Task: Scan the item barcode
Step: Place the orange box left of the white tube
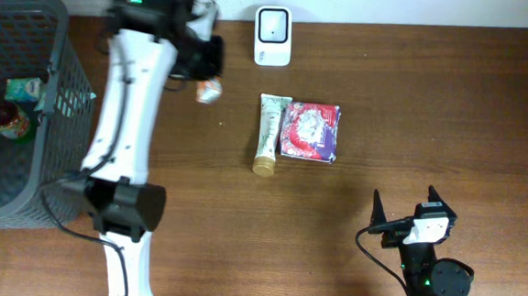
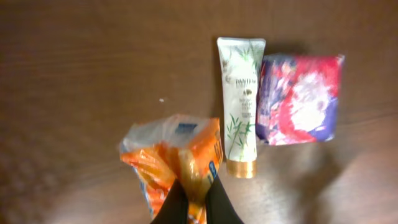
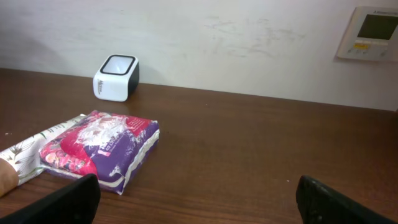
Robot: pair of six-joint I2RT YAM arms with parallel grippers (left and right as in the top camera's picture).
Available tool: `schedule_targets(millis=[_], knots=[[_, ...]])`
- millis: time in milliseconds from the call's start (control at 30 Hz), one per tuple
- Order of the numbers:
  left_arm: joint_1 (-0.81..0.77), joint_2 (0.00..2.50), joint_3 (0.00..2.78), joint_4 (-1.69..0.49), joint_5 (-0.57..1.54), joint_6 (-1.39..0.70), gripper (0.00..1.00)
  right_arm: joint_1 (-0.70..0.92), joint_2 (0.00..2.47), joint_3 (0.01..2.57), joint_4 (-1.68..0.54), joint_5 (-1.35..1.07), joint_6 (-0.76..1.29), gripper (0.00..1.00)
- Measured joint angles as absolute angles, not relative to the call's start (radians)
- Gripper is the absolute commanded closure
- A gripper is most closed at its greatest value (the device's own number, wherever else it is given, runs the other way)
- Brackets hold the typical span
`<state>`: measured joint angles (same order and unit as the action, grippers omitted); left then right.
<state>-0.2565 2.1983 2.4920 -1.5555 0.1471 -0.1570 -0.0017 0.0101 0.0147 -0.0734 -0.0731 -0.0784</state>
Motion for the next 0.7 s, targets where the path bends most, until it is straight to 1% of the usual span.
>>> schedule_targets(millis=[67, 100, 167, 200, 233, 267, 300, 333, 467, 567, 667, 700], knots=[[-0.313, 2.199, 2.324, -1.428, 0.129, -0.156, 0.91, -0.002, 0.010, 0.015, -0.074, -0.073, -0.079, 0.01], [-0.334, 2.201, 2.263, -1.393, 0.125, -0.153, 0.89, -0.001, 0.010, 0.015, -0.073, -0.073, -0.079, 0.01], [-0.370, 2.201, 2.140, -1.291, 0.117, -0.153, 0.80, -0.002, 0.010, 0.015, -0.073, -0.073, -0.078, 0.01], [-0.392, 2.201, 2.061, -1.224, 0.106, -0.151, 0.77, -0.001, 0.010, 0.015, -0.074, -0.073, -0.078, 0.01], [-0.403, 2.201, 2.020, -1.196, 0.098, -0.149, 0.72, -0.002, 0.010, 0.015, -0.073, -0.073, -0.078, 0.01], [-0.414, 2.201, 1.969, -1.158, 0.089, -0.149, 0.43, -0.001, 0.010, 0.015, -0.073, -0.073, -0.078, 0.01], [-0.420, 2.201, 1.935, -1.132, 0.081, -0.150, 0.28, -0.001, 0.010, 0.015, -0.074, -0.073, -0.079, 0.01], [-0.423, 2.201, 1.898, -1.106, 0.073, -0.148, 0.27, -0.001, 0.010, 0.015, -0.073, -0.073, -0.079, 0.01], [-0.422, 2.201, 1.852, -1.074, 0.062, -0.149, 0.29, -0.002, 0.010, 0.015, -0.073, -0.073, -0.078, 0.01], [-0.420, 2.201, 1.879, -1.082, 0.075, -0.149, 0.34, -0.001, 0.010, 0.015, -0.073, -0.073, -0.079, 0.01], [-0.410, 2.200, 2.035, -1.136, 0.105, -0.149, 0.32, -0.001, 0.010, 0.015, -0.073, -0.073, -0.078, 0.01], [-0.394, 2.195, 2.135, -1.168, 0.113, -0.149, 0.29, -0.002, 0.010, 0.015, -0.073, -0.073, -0.078, 0.01]])
